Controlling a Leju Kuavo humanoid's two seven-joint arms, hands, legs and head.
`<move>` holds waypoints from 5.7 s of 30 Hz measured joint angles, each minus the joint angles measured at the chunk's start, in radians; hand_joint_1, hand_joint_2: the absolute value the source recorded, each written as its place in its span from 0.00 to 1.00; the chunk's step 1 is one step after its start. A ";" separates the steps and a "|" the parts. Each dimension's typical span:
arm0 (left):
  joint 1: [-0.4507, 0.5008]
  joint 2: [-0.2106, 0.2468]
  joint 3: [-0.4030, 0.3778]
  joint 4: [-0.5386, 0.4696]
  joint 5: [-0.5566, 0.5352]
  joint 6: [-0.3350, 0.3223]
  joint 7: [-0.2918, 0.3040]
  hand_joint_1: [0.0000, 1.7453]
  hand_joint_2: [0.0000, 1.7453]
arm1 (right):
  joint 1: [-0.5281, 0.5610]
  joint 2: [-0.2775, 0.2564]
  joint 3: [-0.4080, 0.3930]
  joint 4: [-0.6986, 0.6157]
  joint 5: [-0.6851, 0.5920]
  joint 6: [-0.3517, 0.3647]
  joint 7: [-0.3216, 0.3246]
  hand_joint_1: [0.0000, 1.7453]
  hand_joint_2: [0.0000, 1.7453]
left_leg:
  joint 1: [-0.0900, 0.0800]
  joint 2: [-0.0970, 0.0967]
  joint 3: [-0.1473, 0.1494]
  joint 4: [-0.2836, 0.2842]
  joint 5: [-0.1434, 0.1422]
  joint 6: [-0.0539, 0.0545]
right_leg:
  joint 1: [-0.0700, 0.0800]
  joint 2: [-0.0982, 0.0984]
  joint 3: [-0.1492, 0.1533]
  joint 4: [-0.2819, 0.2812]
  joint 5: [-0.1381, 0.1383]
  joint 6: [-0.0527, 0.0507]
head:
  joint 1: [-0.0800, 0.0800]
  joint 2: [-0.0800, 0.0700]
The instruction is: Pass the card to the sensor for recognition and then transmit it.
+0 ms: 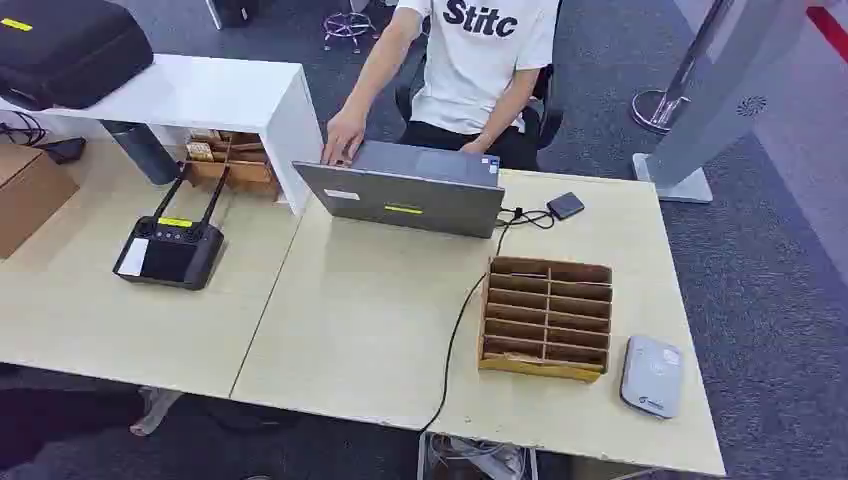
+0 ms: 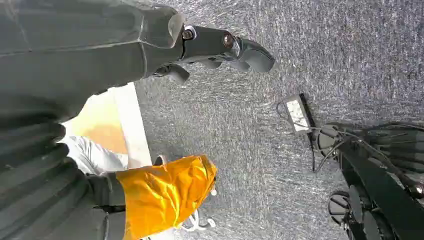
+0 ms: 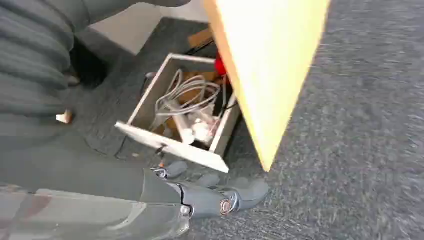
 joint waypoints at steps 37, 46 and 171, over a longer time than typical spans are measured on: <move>0.009 0.000 -0.001 0.000 0.000 -0.019 -0.022 0.00 1.00 | 0.128 0.061 0.078 -1.070 0.463 -0.056 -0.347 0.00 1.00 | 0.000 0.001 0.000 0.000 0.000 0.000 | 0.000 0.001 0.000 0.000 0.000 0.000 | 0.000 0.000; 0.014 0.002 -0.001 0.000 0.003 -0.028 -0.039 0.00 1.00 | 0.124 -0.090 0.338 -1.089 0.822 -0.080 -0.325 0.00 1.00 | 0.000 0.000 0.000 0.000 0.000 0.000 | 0.000 0.000 0.001 0.000 0.000 0.000 | 0.000 0.000; -0.023 -0.039 -0.207 0.000 -0.007 0.038 -0.084 0.00 1.00 | -0.542 -0.080 0.939 -0.655 1.131 0.063 -0.117 1.00 1.00 | 0.000 0.000 0.002 0.000 0.003 -0.002 | 0.000 0.001 -0.001 0.002 0.002 -0.002 | 0.000 0.000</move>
